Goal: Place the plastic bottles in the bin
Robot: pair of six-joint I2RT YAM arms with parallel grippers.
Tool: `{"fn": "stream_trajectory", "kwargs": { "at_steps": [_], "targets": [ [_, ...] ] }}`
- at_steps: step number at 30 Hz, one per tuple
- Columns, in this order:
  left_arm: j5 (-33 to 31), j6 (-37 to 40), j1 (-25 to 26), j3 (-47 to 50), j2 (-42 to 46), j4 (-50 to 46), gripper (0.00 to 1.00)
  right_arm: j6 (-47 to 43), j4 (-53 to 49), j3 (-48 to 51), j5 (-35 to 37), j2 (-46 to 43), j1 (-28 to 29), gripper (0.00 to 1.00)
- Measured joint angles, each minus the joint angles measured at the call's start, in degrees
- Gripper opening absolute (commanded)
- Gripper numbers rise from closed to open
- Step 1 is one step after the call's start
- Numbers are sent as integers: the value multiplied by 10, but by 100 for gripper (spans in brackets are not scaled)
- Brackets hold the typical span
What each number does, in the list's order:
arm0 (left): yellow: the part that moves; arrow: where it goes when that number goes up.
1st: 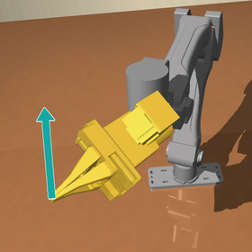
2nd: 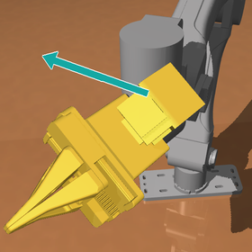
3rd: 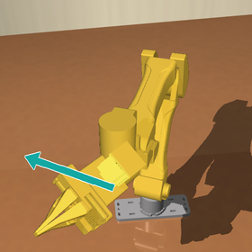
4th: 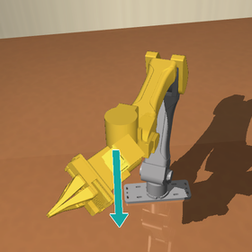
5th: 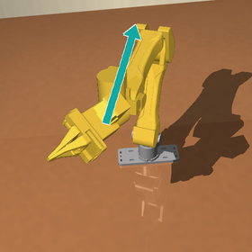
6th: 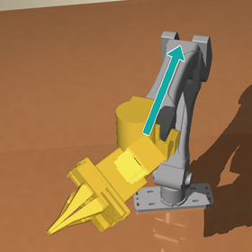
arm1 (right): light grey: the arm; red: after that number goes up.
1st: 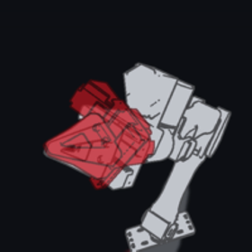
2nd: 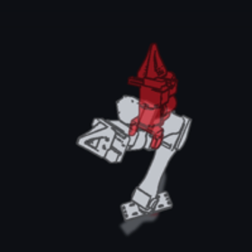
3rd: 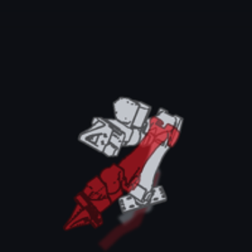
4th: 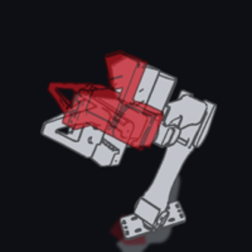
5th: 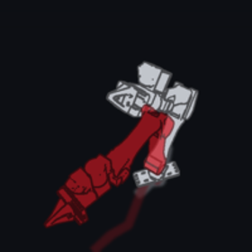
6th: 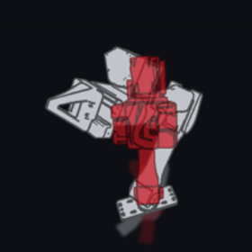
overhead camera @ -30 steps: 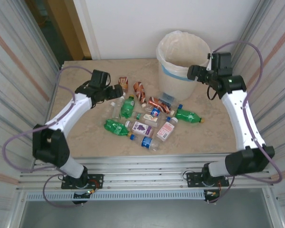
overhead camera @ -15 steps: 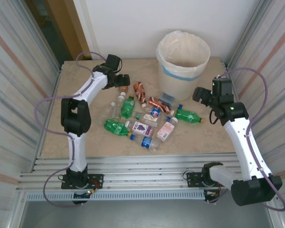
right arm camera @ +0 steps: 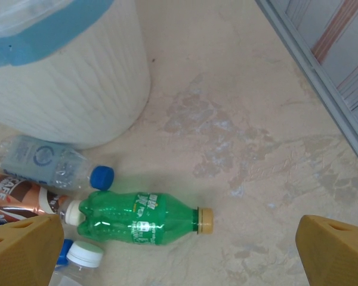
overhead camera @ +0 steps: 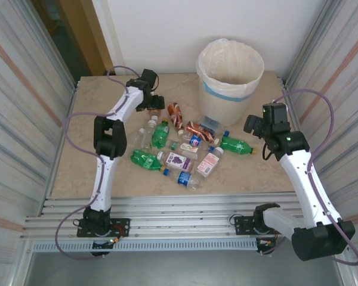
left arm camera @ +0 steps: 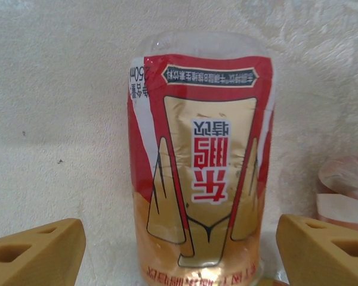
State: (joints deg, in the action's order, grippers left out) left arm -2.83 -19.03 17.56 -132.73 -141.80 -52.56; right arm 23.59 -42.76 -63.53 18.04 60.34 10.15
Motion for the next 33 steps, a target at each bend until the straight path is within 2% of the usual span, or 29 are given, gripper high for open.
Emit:
{"fn": "stream_trajectory", "kwargs": {
  "at_steps": [9, 16, 24, 29, 33],
  "targets": [
    [-1, 4, -1, -43, -42, -19, 76, 0, -2, 1, 2, -1, 0, 98],
    [-1, 9, -5, -52, -59, -29, 66, 0, -1, 1, 2, -1, 0, 98],
    [-2, 15, -7, -56, -59, -29, 51, 0, 2, 4, 1, -1, 0, 98],
    [-13, 21, -7, -49, -51, -21, 47, 0, 3, 4, -1, -1, 0, 98],
    [-17, 23, -7, -2, -5, 4, 47, 1, 5, 4, -15, -1, 0, 98]
  ]
}}
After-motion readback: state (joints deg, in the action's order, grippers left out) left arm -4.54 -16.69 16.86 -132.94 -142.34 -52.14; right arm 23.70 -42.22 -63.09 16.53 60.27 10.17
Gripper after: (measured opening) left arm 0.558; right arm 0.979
